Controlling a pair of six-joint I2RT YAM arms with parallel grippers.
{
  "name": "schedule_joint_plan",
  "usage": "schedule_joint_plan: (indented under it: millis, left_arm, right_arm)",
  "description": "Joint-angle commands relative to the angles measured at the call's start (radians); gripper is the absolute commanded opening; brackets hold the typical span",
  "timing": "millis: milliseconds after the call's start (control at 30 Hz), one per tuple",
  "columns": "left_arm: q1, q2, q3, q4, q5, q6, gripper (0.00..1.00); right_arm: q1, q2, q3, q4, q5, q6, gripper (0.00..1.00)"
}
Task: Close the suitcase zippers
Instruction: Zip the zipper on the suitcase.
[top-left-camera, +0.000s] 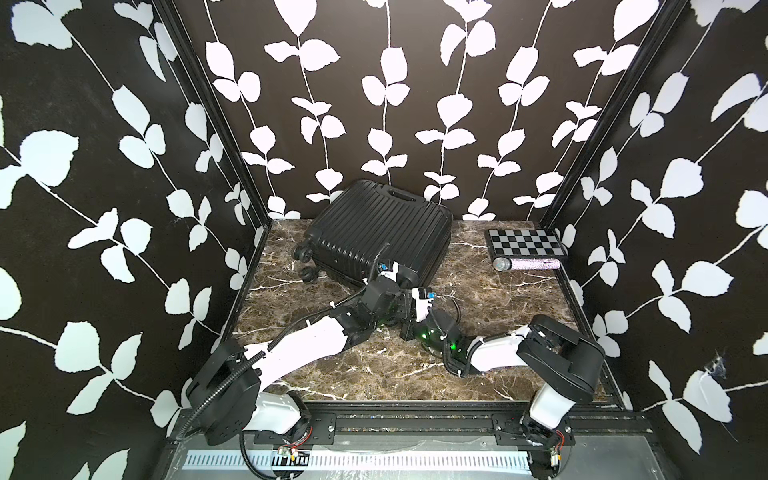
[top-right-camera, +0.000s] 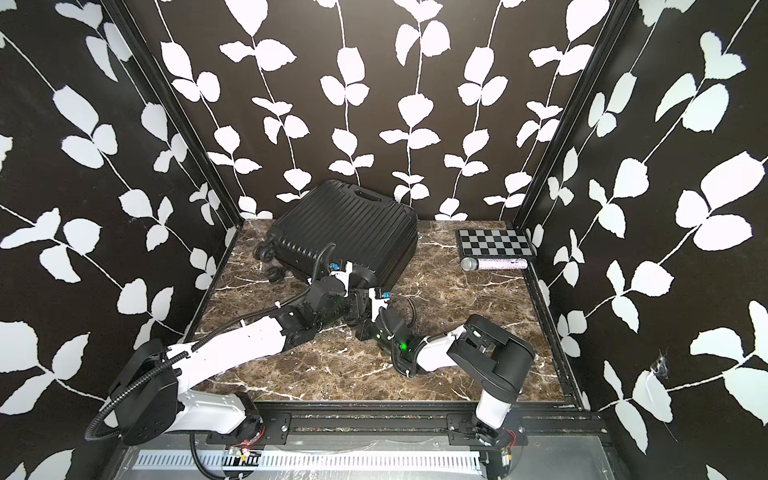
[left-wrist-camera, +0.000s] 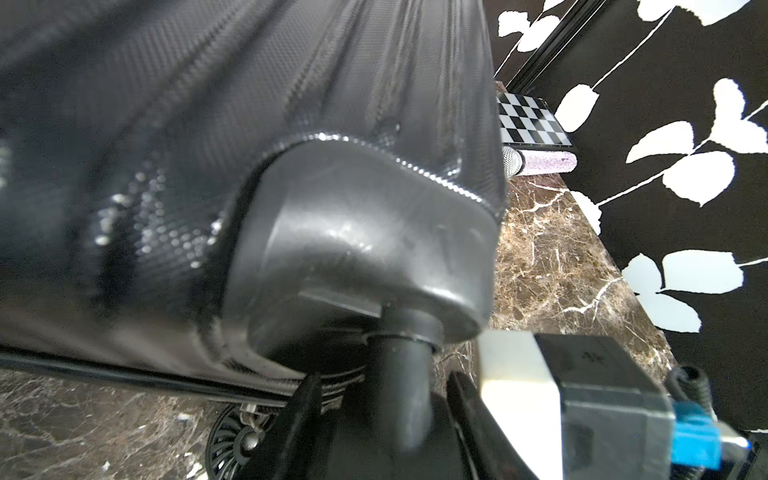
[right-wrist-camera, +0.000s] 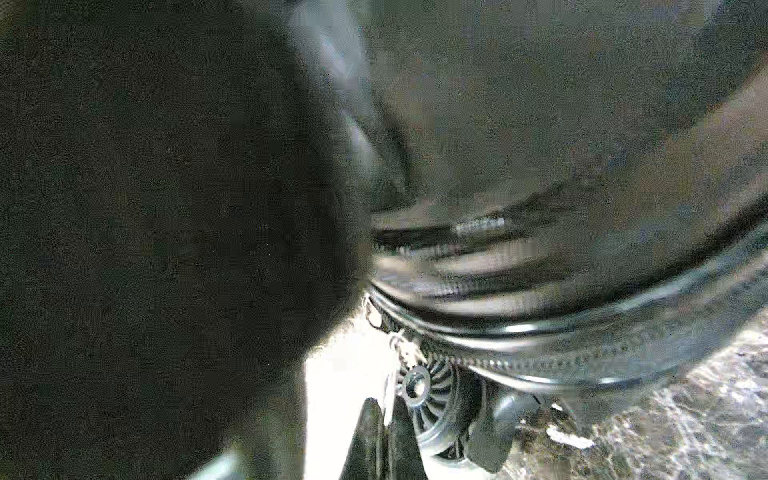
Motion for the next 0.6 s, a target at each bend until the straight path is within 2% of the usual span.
schedule_joint_plan:
  millis: [0,433,567]
  left_arm:
    - [0.004,-0.003,0.051,0.090,-0.057,-0.064,0.00]
    - [0.005,0.007,0.065,0.083,-0.047,-0.065,0.00]
    - [0.004,0.006,0.066,0.077,-0.048,-0.063,0.01]
  right_arm:
    - [0.046,-0.002,0.047,0.142,-0.154,-0.016,0.00]
    - [0.047,0.002,0.046,0.206,-0.171,-0.003,0.00]
    - [0.048,-0.019,0.035,0.158,-0.123,-0.014,0.00]
